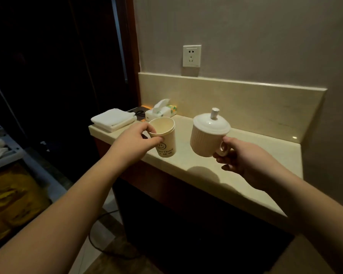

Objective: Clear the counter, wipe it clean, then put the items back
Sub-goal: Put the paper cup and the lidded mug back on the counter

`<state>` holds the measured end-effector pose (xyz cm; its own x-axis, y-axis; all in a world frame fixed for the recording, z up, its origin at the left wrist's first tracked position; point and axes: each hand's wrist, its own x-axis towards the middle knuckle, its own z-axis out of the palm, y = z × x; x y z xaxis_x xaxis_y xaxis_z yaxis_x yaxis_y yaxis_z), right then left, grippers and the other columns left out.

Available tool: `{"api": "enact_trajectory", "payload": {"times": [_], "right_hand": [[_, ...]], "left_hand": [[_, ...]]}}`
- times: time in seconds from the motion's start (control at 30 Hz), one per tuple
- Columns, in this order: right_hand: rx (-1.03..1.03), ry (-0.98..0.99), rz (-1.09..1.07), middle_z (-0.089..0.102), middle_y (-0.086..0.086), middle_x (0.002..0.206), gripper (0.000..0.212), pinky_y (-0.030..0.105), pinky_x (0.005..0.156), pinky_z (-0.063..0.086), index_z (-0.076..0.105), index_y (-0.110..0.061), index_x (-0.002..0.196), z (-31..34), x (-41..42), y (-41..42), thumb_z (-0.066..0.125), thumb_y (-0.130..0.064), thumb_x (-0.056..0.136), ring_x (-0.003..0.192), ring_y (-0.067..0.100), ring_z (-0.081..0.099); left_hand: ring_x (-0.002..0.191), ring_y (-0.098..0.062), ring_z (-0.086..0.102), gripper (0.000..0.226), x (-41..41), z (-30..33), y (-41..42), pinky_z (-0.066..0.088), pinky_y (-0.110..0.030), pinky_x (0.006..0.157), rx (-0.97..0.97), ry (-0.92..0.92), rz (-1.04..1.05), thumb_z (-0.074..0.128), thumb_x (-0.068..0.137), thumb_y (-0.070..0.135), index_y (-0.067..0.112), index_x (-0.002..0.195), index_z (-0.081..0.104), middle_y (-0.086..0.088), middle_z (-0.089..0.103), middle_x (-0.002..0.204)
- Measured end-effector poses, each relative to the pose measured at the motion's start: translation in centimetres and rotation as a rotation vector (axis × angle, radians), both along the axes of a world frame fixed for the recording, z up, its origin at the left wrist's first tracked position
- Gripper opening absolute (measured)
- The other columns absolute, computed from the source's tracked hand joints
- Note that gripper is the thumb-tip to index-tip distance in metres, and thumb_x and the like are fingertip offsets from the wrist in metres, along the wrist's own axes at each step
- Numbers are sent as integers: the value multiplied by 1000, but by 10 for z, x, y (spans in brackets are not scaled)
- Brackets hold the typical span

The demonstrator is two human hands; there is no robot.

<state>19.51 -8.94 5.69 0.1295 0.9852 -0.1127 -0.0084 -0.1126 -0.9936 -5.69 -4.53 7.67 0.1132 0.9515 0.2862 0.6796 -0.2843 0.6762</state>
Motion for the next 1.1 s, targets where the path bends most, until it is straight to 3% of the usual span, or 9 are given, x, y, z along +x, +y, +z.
{"api": "enact_trajectory", "payload": {"times": [0.07,0.2,0.3,0.47,0.73,0.93,1.0,1.1], "right_hand": [[-5,-8,16,67,12,86,23,27,65,46,57,-12,92,6,1,32,46,-31,98,66,16,60],[-4,-3,29,63,11,85,26,26,63,44,51,-17,77,12,0,86,45,-31,98,65,15,57],[-5,-19,23,62,10,85,24,27,65,45,54,-16,82,11,-3,118,46,-31,98,67,15,57],[-33,-23,-6,62,10,84,24,27,66,46,57,-14,85,3,-12,159,46,-31,98,66,15,57],[-53,-64,-117,56,11,78,14,29,65,43,53,-12,89,-14,-31,215,47,-24,93,56,14,50],[-78,-73,-222,57,10,75,19,29,62,45,55,-10,90,-25,-50,260,48,-28,93,69,20,52],[-91,-62,-258,58,9,75,22,29,60,44,56,-9,88,-30,-56,275,49,-30,93,72,22,53],[-120,-64,-302,56,11,75,22,28,55,41,55,-10,86,-34,-66,290,49,-30,93,60,19,49]], "left_hand": [[75,-4,56,18,2,3,33,44,-29,61,9,-1,11,67,86,35,20,93,60,10,61,89],[74,-10,54,18,-3,-1,93,46,-33,63,40,29,72,67,84,35,21,91,59,7,58,87],[77,-11,55,17,-11,-8,127,47,-34,65,29,79,110,67,83,39,25,88,57,6,58,92],[80,-13,53,16,-20,-16,168,37,-29,58,8,94,125,65,84,38,26,85,56,5,58,99],[78,-13,52,17,-27,-15,227,37,-30,60,19,103,-17,67,84,34,22,89,58,3,56,99],[90,-14,57,17,-47,-18,271,49,-33,70,17,170,-88,66,84,35,21,90,60,3,55,109],[90,-14,56,17,-52,-22,282,48,-32,69,7,174,-120,66,83,36,22,90,60,4,55,109],[88,-14,52,18,-50,-24,294,40,-29,64,13,183,-169,66,83,36,22,90,59,5,53,107]]}}
